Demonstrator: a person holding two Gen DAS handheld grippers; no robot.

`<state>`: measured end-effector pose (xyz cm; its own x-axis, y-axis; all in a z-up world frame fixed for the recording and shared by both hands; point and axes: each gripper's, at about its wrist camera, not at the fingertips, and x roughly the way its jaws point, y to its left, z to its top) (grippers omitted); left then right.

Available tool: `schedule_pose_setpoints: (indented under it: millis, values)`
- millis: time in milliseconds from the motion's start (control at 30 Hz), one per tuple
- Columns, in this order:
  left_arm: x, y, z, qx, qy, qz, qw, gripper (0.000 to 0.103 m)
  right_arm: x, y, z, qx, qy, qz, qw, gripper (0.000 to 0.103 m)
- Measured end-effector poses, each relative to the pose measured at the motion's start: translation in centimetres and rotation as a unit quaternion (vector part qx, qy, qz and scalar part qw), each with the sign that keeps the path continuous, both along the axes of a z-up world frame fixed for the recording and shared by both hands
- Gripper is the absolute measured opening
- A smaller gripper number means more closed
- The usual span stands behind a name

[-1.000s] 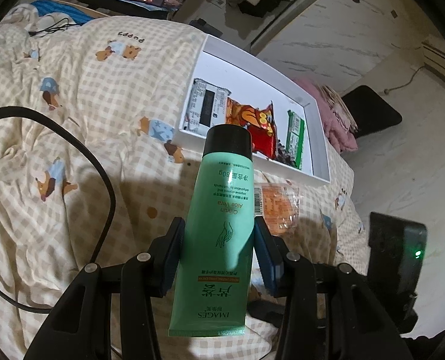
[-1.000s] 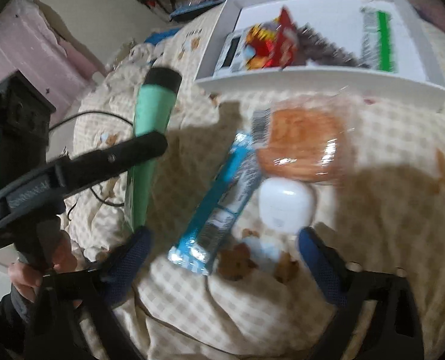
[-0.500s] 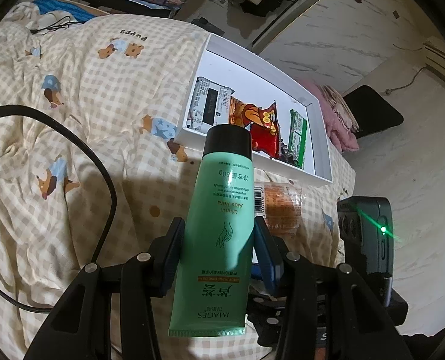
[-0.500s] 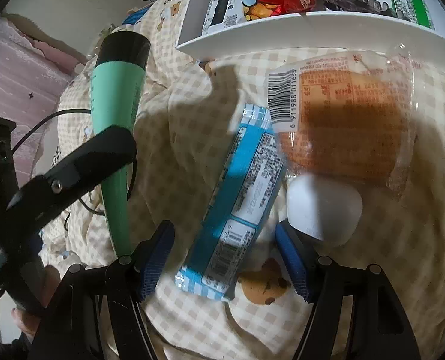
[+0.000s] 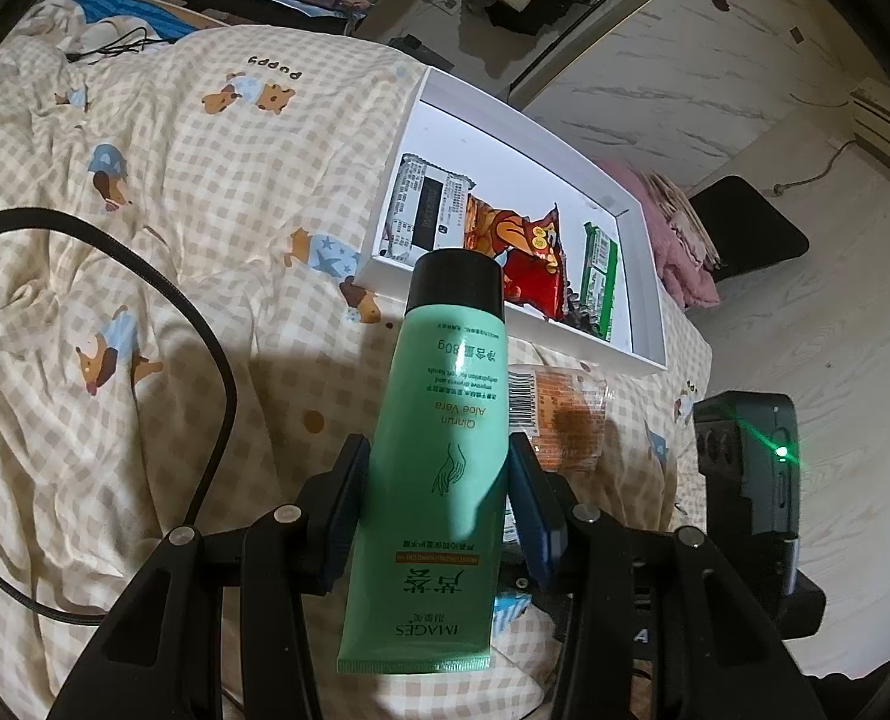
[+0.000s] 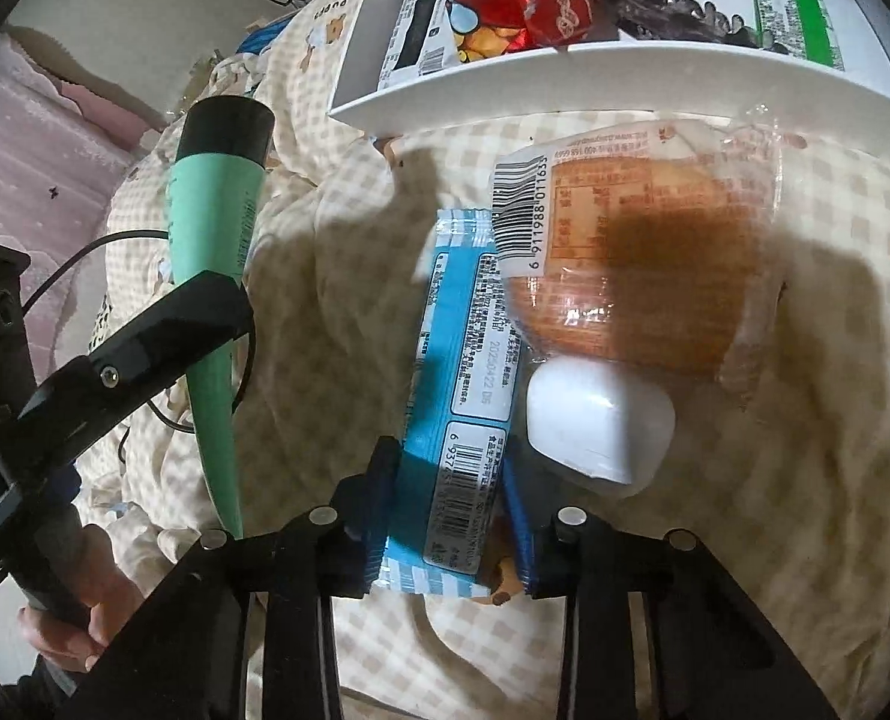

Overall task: Organize objects
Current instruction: 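Lower the right tool onto the blue-and-white snack bar packet and close it, then lift the blue packet with the right tool while the left holds the green tube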

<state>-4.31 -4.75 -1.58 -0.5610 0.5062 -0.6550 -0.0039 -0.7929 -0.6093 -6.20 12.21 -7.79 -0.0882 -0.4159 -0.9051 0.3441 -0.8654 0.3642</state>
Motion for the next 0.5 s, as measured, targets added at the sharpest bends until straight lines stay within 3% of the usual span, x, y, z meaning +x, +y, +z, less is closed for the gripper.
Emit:
schedule_pose_setpoints:
  millis: [500]
  values:
    - [0.0,-0.3,0.0,0.005,-0.001,0.007,1.0000,0.049,0.5,0.8,2.2,-0.026,0.010,0.022,0.999,0.028]
